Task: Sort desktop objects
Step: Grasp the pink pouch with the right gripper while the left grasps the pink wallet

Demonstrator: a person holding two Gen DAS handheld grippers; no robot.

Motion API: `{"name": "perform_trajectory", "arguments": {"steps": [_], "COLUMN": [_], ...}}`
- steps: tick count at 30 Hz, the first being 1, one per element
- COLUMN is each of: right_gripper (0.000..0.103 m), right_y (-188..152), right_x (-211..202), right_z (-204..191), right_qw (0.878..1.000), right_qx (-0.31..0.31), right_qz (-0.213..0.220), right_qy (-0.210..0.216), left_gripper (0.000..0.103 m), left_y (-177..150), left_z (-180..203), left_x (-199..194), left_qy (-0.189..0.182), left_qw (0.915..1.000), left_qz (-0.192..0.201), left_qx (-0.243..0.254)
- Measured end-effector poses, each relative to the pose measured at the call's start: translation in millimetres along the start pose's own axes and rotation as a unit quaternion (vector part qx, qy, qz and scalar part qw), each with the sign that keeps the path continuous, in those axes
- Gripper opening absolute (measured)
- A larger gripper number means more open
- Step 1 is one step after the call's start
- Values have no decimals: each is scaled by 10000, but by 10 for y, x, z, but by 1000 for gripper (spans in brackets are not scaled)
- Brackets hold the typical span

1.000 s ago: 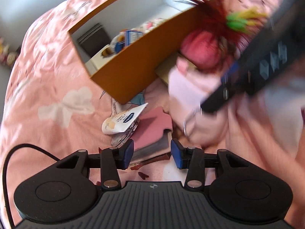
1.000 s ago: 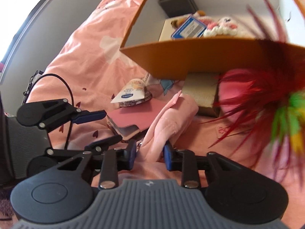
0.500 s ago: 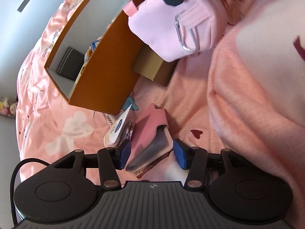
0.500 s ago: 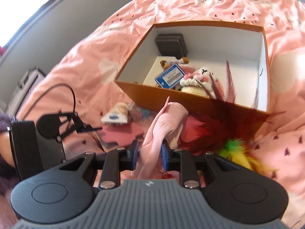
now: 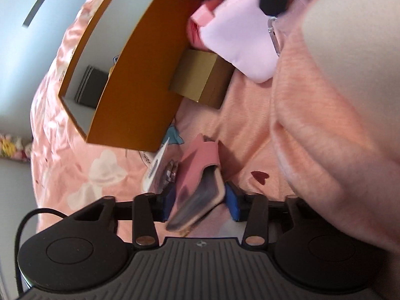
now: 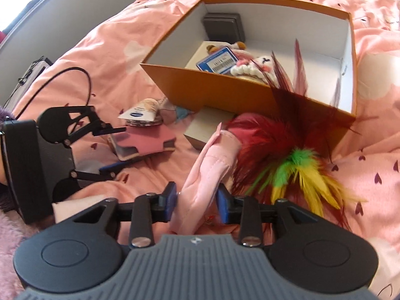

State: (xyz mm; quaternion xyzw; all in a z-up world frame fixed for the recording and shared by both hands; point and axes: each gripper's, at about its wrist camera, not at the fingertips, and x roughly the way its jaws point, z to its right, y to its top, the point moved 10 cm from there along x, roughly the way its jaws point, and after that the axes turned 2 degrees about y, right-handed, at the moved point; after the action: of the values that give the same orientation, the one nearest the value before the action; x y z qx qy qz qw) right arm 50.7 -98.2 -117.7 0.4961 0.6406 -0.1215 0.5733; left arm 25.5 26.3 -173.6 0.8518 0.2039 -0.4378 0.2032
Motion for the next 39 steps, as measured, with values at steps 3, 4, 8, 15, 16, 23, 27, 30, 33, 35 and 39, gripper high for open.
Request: {"name": "perform_trajectory", "arguments": {"steps": [3, 4, 8, 15, 16, 23, 27, 30, 33, 35, 39], "right_gripper": [49, 49, 48, 29, 28, 25, 24, 24, 24, 24, 24], "right_y": [-83, -114, -188, -110, -97, -10, 78, 145, 209, 254, 341], "right_x": [22, 38, 118, 139, 133, -53, -185, -288, -384, -438, -526], "right_z": [-1, 0, 54, 112, 122, 153, 104, 25, -51, -87, -118], "right_qw": [9999, 9998, 9993, 9968, 9965, 9967, 9969, 9966, 9956, 9947, 9926], "right_qx": [115, 137, 343, 790, 822, 689, 522, 410, 314, 296, 307], "right_qz": [-102, -134, -162, 91, 127, 416, 589, 712, 845, 922, 1064], "right_qy": [79, 88, 12, 58, 33, -145, -67, 104, 264, 357, 504], "left_gripper": [38, 37, 30, 32, 32, 25, 21, 21, 18, 18, 18], "left_y": [-18, -22, -38, -58, -50, -25, -15, 4, 24, 28, 49], "left_z": [-69, -107, -356, -568, -537, -432, -546, -622, -689, -764, -976], "left_x": [-29, -41, -86, -30, -8, -23, -172, -318, -463, -550, -755], "left_qy": [13, 0, 116, 122, 94, -4, -282, -619, -881, -916, -1079], "left_qw": [9996, 9991, 9933, 9902, 9915, 9912, 9819, 9699, 9561, 9477, 9257], "left_qz": [88, 123, 255, 203, 191, 273, 484, 588, 699, 753, 1011], "left_qx": [-272, -405, -1118, -1379, -1286, -1294, -1811, -2283, -2704, -2964, -3482]}}
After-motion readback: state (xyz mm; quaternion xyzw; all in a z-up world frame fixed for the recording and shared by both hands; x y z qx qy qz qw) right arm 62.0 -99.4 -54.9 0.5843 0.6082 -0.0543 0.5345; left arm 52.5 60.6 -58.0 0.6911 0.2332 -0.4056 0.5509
